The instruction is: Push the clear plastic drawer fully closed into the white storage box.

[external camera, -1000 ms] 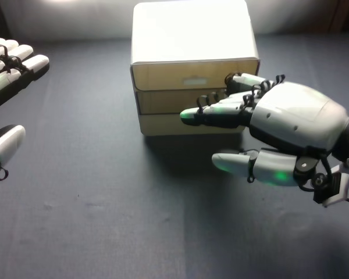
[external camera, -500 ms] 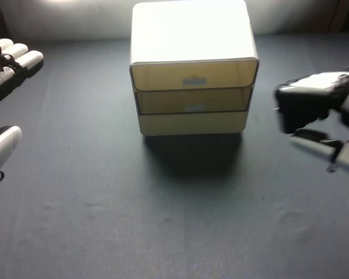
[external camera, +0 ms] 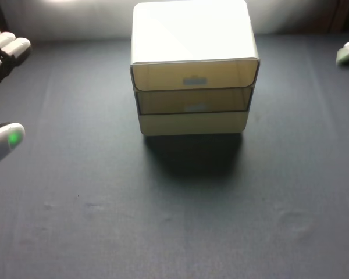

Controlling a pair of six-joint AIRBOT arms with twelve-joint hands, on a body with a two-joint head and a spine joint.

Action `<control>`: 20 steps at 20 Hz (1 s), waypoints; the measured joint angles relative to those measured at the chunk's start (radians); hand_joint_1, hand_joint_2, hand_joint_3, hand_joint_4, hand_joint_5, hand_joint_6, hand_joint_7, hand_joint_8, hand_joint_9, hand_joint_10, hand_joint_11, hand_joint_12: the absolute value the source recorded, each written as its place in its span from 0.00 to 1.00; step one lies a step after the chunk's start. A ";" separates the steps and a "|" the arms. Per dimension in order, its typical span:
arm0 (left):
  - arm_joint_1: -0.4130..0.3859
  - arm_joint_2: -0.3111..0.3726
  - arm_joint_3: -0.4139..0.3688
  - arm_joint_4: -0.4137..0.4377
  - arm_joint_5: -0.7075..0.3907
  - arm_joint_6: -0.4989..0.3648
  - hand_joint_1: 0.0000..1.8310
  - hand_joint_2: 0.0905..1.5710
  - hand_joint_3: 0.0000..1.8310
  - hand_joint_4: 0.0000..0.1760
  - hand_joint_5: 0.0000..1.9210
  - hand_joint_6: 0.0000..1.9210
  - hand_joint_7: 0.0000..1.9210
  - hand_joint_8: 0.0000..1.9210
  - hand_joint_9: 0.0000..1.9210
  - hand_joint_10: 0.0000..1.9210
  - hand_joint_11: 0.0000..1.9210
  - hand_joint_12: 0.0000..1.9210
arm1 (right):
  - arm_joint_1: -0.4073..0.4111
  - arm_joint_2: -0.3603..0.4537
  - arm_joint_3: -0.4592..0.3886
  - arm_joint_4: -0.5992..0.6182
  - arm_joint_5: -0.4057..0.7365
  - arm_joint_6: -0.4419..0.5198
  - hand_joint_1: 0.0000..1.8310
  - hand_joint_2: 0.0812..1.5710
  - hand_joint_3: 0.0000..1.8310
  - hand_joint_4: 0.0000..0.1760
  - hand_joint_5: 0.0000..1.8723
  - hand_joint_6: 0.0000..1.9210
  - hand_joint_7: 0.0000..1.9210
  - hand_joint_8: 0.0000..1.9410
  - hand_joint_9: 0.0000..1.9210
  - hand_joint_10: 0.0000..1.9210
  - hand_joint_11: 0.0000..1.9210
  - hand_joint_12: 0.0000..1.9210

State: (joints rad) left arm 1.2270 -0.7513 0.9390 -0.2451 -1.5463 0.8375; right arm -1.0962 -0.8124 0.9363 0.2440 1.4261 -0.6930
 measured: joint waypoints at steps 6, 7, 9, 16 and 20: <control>0.000 -0.006 0.000 -0.029 -0.041 0.004 0.00 0.81 0.00 0.51 0.00 0.00 0.00 0.00 0.00 0.00 0.00 0.00 | -0.141 0.079 -0.047 0.121 0.129 -0.025 0.00 0.85 0.00 0.00 0.00 0.00 0.00 0.00 0.00 0.00 0.00 0.00; 0.000 -0.006 0.000 -0.033 -0.048 0.004 0.00 0.82 0.00 0.55 0.00 0.00 0.00 0.00 0.00 0.00 0.00 0.00 | -0.148 0.089 -0.053 0.137 0.155 -0.026 0.00 0.85 0.00 0.00 0.00 0.00 0.00 0.00 0.00 0.00 0.00 0.00; 0.000 -0.010 0.000 -0.036 -0.055 0.005 0.00 0.80 0.00 0.90 0.00 0.00 0.00 0.00 0.00 0.00 0.00 0.00 | -0.150 0.102 -0.054 0.132 0.186 -0.026 0.02 0.86 0.00 0.00 0.00 0.00 0.00 0.00 0.00 0.00 0.00 0.00; -0.008 -0.013 0.000 -0.035 -0.058 0.004 0.00 0.86 0.01 0.99 0.00 0.00 0.00 0.00 0.00 0.00 0.00 0.00 | -0.147 0.154 -0.080 0.092 0.208 -0.027 0.14 0.84 0.00 0.00 0.00 0.00 0.00 0.00 0.00 0.00 0.00 0.00; -0.069 -0.014 0.005 0.029 -0.057 0.006 0.09 0.90 0.02 0.98 0.00 0.00 0.00 0.00 0.00 0.00 0.00 0.00 | -0.112 0.169 -0.087 0.033 0.208 -0.032 0.10 0.85 0.00 0.00 0.00 0.00 0.00 0.00 0.00 0.00 0.00 0.17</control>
